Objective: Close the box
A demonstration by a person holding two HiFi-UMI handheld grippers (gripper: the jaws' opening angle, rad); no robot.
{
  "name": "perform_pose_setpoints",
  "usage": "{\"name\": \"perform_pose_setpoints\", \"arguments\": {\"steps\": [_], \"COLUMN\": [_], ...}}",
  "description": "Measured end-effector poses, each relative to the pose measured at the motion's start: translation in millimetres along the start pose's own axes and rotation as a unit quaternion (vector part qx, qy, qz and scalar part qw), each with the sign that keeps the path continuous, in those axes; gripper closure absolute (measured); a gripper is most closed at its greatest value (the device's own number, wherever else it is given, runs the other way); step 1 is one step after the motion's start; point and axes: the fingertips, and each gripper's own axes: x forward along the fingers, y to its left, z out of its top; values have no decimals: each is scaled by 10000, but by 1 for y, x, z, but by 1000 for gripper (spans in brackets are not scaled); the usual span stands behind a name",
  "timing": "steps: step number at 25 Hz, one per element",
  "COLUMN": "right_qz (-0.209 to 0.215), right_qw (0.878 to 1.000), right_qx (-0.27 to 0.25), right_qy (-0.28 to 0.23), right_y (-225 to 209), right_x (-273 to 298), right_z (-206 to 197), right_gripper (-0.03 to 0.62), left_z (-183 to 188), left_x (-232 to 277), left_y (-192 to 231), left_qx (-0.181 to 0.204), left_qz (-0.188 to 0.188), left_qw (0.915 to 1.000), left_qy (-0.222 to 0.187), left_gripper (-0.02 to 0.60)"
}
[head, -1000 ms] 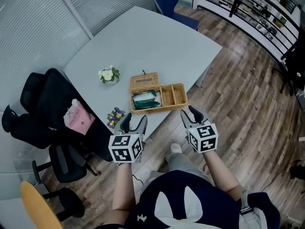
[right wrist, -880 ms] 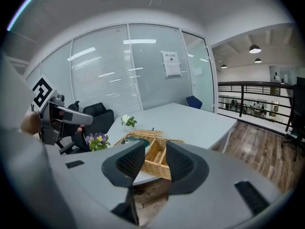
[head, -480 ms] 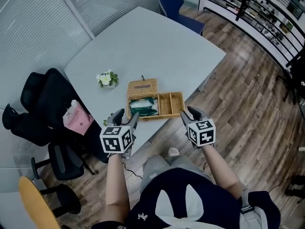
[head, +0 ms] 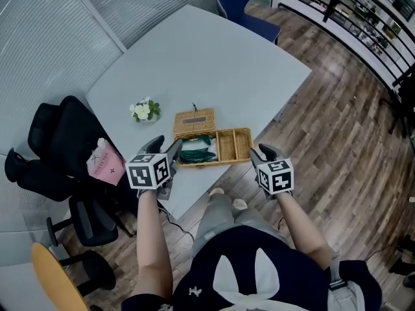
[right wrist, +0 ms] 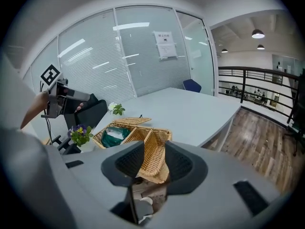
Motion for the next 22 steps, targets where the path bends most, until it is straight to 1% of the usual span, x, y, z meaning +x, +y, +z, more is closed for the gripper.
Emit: {"name": "perform_pose_setpoints", "arguments": {"steps": [4,12,18,22], "right_qz": [-61,-235,-394,-464], "right_qw": [9998,9984,9969,9959], "right_qx": [64,271,346,387], "right_qy": [187,438,588,674], "right_y": [-5,-7,-12,-15], "right_x": [9,24,30,32], "right_z": [-7,-15,-20,-23], "right_gripper": [451,454,457,464], "left_z": [4,-2,-11,-18], "left_x": [16,49,77,94], "left_y": [11,45,65,75], "left_qx": [-213,-363,-779,-1021], "left_qz": [-221,-443,-753,-868], "left_qw": [9994,9960,9893,9842], "left_qy": [163,686,973,1155], "left_gripper": [328,328,328,328]}}
